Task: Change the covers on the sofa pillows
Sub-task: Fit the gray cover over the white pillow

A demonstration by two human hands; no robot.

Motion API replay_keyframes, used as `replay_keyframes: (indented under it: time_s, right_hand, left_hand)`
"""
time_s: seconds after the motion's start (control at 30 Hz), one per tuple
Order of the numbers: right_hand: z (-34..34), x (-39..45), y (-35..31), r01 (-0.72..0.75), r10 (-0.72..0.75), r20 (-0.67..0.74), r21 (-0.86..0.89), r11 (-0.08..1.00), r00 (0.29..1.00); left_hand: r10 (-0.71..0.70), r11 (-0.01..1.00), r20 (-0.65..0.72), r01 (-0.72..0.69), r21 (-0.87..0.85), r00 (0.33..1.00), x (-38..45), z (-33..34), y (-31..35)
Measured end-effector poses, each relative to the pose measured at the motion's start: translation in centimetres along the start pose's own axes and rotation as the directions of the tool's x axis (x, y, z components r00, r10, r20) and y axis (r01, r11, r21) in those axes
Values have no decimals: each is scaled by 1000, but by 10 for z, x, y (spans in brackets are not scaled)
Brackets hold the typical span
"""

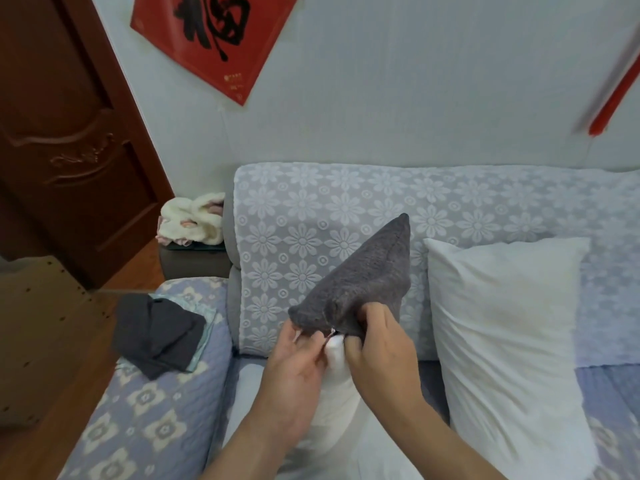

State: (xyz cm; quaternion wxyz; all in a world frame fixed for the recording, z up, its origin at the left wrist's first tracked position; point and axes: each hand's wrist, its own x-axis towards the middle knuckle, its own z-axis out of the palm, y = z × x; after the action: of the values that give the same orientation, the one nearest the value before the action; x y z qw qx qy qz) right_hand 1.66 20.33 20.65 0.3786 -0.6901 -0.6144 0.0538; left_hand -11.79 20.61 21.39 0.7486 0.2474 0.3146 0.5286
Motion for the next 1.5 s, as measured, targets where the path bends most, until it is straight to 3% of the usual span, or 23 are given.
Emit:
replay_keyframes:
  time_s: [0.07, 0.17, 0.37, 0.47, 0.5, 0.6, 0.73, 0.8, 0.87, 0.97, 1.2, 1.3, 1.4, 1.5]
  right_hand:
    - [0, -1, -7, 40, -40, -43, -4, 999, 998]
    - [0, -10, -11, 171, -172, -43, -40, 985, 984]
    - [-1, -24, -14, 278, -285, -78, -83, 957, 955]
    - [9, -36, -16, 336, -336, 13, -69, 939, 942]
    - [12, -38, -11, 286, -284, 58, -46, 957, 957]
    - [13, -40, 1, -54, 41, 252, 47, 997, 967]
    - [4, -36, 13, -125, 59, 442, 121, 985, 895]
    - [-6, -16, 31, -314, 197, 408, 243, 918, 892]
    - [-16, 16, 62, -484, 419, 254, 310, 818, 872]
    - [-29, 61, 109, -553, 540, 129, 271, 788, 832]
    - [0, 109, 112, -561, 323, 527, 391, 730, 786]
    - [23, 110, 96, -580, 266, 598, 424, 696, 756]
    - [32, 102, 81, -552, 237, 599, 420, 720, 765]
    - [36, 96, 64, -516, 121, 681, 414, 750, 722]
  left_hand:
    - [12, 994, -78, -3, 108, 997, -2, -4, -2]
    - [-118, 986, -106, 129, 109, 987, -7, -9, -4]
    - [-286, 924, -41, 264, -277, 957, -2, 0, 5]
    - [-374, 863, -2, 347, -367, 927, 7, 1, 5]
    - [-372, 863, -11, 342, -371, 928, 9, 1, 5]
    - [-322, 902, -86, 277, -332, 943, 14, -3, 2]
    - [-317, 928, -191, 263, -264, 929, 17, -10, 0]
    - [-317, 940, -254, 267, -214, 914, 14, -18, 1]
    - [-314, 947, -279, 280, -155, 907, 8, -32, 7]
    - [-258, 966, -300, 237, -106, 918, -2, -54, 26]
    - [-114, 993, -359, 117, -13, 926, -31, -86, 55]
    - [66, 997, -400, -50, 51, 914, -50, -90, 54]
    - [248, 955, -391, -156, 251, 886, -70, -91, 45]
    - [328, 860, -426, -81, 503, 843, -82, -111, 35]
